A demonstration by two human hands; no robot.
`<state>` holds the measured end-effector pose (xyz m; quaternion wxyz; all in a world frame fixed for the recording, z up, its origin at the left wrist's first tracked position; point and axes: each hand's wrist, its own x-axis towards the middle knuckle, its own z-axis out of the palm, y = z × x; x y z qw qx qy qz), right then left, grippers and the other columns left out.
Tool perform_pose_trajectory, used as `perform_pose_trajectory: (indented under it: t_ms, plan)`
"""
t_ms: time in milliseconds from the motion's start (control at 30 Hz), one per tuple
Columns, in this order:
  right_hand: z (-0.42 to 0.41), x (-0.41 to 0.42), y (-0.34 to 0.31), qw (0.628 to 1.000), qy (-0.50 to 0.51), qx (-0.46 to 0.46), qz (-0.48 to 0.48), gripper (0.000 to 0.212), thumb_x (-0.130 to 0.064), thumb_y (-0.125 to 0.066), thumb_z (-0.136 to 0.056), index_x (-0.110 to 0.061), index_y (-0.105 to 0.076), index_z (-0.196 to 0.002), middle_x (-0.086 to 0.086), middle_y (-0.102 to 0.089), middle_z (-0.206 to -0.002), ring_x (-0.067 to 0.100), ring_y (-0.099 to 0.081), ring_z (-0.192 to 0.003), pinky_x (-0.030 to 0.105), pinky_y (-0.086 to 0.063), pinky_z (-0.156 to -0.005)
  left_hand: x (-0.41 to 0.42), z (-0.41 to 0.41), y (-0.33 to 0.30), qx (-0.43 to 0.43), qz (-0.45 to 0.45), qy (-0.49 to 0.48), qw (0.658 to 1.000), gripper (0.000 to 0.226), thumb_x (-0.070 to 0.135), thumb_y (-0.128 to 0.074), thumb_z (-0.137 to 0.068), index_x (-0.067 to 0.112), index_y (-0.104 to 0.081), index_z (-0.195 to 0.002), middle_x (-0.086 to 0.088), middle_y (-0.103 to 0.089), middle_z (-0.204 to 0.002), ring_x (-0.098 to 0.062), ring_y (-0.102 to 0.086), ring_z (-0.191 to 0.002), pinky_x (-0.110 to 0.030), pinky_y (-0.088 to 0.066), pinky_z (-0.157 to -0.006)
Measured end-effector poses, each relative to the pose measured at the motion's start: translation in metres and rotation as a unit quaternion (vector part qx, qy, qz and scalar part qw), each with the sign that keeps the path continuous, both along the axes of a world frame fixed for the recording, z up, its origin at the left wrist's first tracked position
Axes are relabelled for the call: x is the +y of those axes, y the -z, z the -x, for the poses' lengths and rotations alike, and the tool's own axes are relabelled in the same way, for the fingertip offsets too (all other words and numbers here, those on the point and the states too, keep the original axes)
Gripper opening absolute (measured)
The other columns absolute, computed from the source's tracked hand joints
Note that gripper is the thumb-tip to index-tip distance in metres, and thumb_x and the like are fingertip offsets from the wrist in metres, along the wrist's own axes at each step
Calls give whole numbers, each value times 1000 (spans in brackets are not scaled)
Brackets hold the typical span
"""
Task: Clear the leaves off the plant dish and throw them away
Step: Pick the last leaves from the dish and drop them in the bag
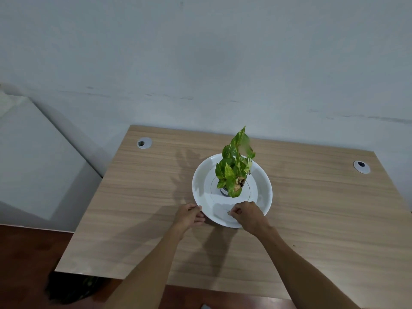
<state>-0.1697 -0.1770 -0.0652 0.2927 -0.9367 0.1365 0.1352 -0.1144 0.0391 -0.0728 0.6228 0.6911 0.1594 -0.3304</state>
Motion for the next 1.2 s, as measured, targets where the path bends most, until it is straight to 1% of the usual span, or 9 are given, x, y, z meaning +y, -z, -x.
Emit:
perform_pose_trajectory:
  t_ms: [133, 233, 300, 433, 600, 667, 800, 1000, 1200]
  plan:
    - [-8, 30, -4, 999, -21, -46, -13, 17, -34, -63, -83, -24, -74, -75, -11, -73, -73, 5, -64, -68, 34, -56, -68, 30, 3, -5, -100, -73, 37, 992, 18, 22, -54, -95, 9, -67, -100, -7, -71, -82, -26, -71, -82, -25, -54, -67]
    - [-17, 61, -10, 995, -66, -74, -7, 18, -39, -60, -84, -27, -73, -79, -13, -72, -76, 4, -63, -71, 34, -54, -69, 71, 2, 0, -218, -176, 80, 957, 11, 21, -56, -90, 19, -64, -83, 0, -65, -78, -21, -64, -79, -30, -50, -74]
    - [-22, 84, -13, 992, -88, -91, 1, 16, -39, -61, -85, -28, -73, -82, -12, -72, -78, 3, -62, -72, 31, -53, -70, 105, 4, 5, -253, -255, 111, 927, 14, 27, -53, -89, 19, -62, -96, -3, -64, -97, -24, -61, -95, -35, -50, -84]
    - [-36, 137, -13, 987, -125, -103, 16, 25, -46, -61, -87, -24, -73, -86, -7, -71, -72, 6, -62, -67, 30, -53, -65, 189, 16, 14, -261, -400, 110, 872, 47, 32, -46, -96, 11, -44, -137, -8, -44, -141, -27, -39, -132, -37, -37, -109]
    - [-63, 226, -18, 974, -197, -116, 0, 17, -39, -65, -87, -25, -75, -88, -8, -72, -79, 6, -62, -71, 31, -52, -69, 290, 45, 34, -210, -499, 4, 841, 71, 49, -19, -95, 3, -29, -148, -16, -29, -156, -29, -22, -147, -38, -19, -121]
    - [-78, 268, -15, 970, -222, -102, -10, 18, -40, -66, -87, -25, -75, -88, -8, -73, -80, 6, -62, -72, 30, -52, -70, 315, 57, 45, -189, -494, -12, 849, 71, 53, -24, -97, 7, -21, -152, -13, -25, -158, -29, -20, -148, -39, -19, -120]
    - [-102, 357, -4, 953, -282, -102, -35, 17, -40, -67, -86, -25, -75, -86, -9, -73, -80, 5, -64, -72, 31, -53, -71, 335, 64, 66, -180, -433, -57, 881, 75, 65, -27, -92, 14, -28, -146, -5, -44, -142, -25, -38, -132, -37, -39, -107]
    - [-127, 486, 15, 911, -392, -103, -77, 10, -34, -71, -84, -27, -76, -89, -17, -73, -86, -4, -63, -75, 6, -44, -69, 337, 65, 72, -215, -433, -71, 873, 61, 56, -21, -97, 16, -35, -140, -1, -46, -125, -20, -39, -113, -36, -42, -99]
    - [-160, 563, 42, 881, -464, -76, -46, 15, -38, -69, -85, -26, -76, -89, -14, -74, -83, 0, -64, -74, 14, -50, -68, 365, 75, 87, -241, -257, -117, 929, 53, 57, -29, -98, 24, -40, -138, 4, -49, -126, -10, -47, -114, -30, -42, -101]
